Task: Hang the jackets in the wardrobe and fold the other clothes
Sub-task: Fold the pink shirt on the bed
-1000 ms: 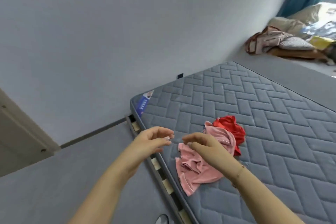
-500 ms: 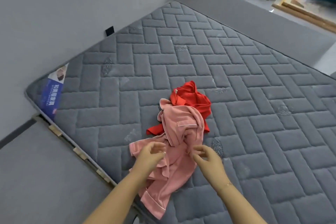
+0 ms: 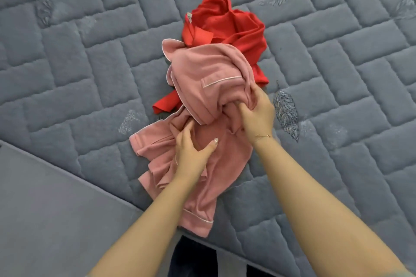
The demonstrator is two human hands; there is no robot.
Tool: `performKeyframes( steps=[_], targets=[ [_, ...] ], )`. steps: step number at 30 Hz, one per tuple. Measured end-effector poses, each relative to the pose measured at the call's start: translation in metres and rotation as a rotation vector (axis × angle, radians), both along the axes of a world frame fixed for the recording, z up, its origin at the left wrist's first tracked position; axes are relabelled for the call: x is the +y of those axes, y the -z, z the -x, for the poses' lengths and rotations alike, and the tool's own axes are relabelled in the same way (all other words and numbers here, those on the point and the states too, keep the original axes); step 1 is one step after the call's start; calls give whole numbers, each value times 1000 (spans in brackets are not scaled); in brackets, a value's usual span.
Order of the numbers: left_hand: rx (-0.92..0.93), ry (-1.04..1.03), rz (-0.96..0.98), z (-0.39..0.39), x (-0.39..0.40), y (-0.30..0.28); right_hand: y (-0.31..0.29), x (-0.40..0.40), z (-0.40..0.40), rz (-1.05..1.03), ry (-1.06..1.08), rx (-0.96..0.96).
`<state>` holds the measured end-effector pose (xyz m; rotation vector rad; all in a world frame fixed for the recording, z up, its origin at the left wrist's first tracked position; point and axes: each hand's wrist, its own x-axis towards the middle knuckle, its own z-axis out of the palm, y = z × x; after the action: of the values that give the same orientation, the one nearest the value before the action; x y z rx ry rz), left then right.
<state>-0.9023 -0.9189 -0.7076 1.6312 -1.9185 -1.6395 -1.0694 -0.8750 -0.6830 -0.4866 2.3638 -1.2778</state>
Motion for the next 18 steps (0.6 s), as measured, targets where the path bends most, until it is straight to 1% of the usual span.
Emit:
performKeyframes(
  steps=[2, 3, 4, 6, 7, 9, 11, 12, 14, 15, 16, 17, 18],
  targets=[
    [-203, 53, 141, -1, 5, 1, -11, 25, -6, 109, 33, -14],
    [-270, 40, 173, -2, 6, 0, -19, 41, -10, 167, 54, -33],
    [-272, -3, 175, -2, 6, 0, -27, 58, -14, 216, 75, -62],
    [-191, -118, 120, 0, 11, -7, -41, 97, -20, 283, 117, -118],
    [-168, -122, 85, 3, 18, -12, -47, 118, -20, 302, 149, -136],
    [-165, 31, 38, 13, 42, -24, -54, 164, -15, 330, 273, -151],
    [-122, 222, -61, 23, 84, -40, -55, 215, -6, 342, 476, -156],
    [-88, 293, -146, 27, 110, -48, -52, 243, 0, 316, 577, -158],
    [-44, 398, -349, 34, 166, -58, -42, 301, 13, 149, 702, -212],
    [-60, 434, -434, 39, 193, -61, -36, 330, 20, 14, 701, -276],
    [-91, 440, -478, 46, 217, -62, -31, 356, 27, -125, 665, -343],
    [-114, 394, -467, 53, 237, -61, -28, 379, 34, -238, 613, -384],
    [-123, 301, -414, 63, 251, -60, -27, 398, 41, -309, 562, -384]
  ],
)
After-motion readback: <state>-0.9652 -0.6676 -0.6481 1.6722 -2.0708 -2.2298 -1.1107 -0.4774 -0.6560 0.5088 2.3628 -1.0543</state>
